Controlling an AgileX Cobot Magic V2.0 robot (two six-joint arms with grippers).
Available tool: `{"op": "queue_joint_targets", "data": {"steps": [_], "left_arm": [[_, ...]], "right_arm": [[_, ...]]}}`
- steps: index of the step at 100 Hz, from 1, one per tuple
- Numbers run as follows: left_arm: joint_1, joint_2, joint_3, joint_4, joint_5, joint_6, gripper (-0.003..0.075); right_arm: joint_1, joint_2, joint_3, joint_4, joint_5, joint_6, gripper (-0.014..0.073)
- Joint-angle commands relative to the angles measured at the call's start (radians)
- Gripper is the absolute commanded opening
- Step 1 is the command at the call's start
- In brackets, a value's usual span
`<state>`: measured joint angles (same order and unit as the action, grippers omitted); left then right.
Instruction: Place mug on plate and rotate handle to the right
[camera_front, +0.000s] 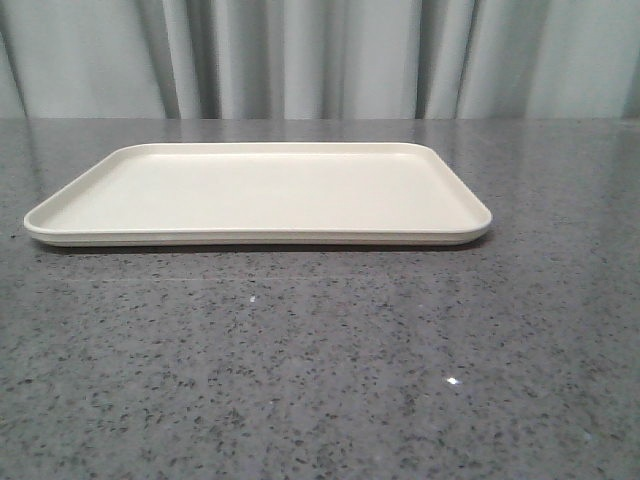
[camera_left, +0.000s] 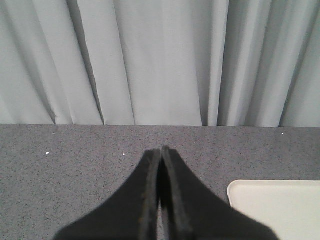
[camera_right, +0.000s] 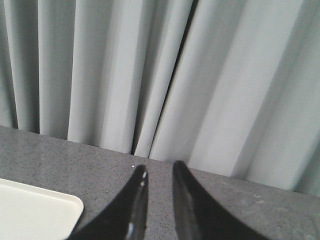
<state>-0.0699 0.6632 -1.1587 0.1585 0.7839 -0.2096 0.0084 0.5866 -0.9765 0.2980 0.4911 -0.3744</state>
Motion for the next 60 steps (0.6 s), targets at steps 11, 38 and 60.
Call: {"op": "queue_joint_targets", "data": {"steps": [11, 38, 60], "left_arm": [[0.004, 0.061, -0.098, 0.002, -0.008, 0.010, -0.0011], [0.004, 0.119, -0.161, -0.020, 0.067, 0.038, 0.0255], [0.004, 0.131, -0.178, -0.026, 0.140, 0.038, 0.0406]], "right_arm": [[0.000, 0.012, -0.034, -0.001, -0.076, -0.013, 0.0258], [0.000, 0.012, -0.034, -0.001, -0.119, -0.013, 0.0279], [0.000, 0.011, -0.034, -0.001, -0.112, -0.013, 0.0279]]}}
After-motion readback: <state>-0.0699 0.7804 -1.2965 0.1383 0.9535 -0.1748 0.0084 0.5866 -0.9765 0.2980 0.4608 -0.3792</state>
